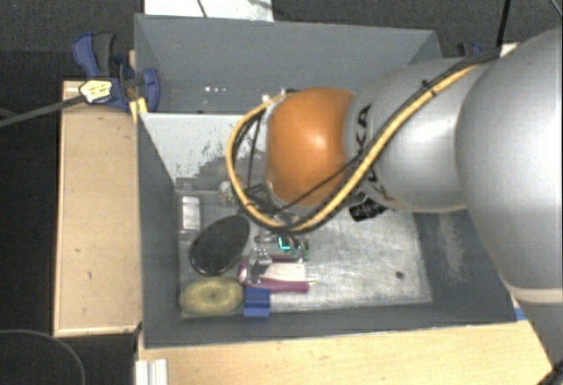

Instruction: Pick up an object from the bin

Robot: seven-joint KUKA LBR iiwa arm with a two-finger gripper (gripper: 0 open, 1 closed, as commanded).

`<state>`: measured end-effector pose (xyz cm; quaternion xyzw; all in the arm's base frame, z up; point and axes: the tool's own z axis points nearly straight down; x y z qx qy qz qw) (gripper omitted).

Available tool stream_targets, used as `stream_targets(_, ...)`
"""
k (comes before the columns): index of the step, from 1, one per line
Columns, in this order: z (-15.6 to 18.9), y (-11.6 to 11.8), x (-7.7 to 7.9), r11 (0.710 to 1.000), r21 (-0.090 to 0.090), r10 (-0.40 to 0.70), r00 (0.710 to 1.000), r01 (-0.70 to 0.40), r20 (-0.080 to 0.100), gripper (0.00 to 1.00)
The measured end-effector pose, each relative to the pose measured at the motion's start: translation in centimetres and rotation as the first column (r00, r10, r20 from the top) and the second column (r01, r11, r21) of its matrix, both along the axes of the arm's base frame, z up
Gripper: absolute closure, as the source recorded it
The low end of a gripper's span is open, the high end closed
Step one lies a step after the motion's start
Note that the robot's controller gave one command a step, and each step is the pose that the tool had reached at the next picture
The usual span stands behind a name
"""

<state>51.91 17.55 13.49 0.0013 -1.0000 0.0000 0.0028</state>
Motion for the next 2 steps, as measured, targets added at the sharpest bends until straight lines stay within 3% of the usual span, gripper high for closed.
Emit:
stream_targets(1,-5.63,7.03,3.03,0.992,-0.014,0.128,0.992,-0.128,0.003,0.0)
stream_targets(2,-4.75,7.19,3.57,0.992,-0.006,0.123,0.992,-0.123,0.023,1.0)
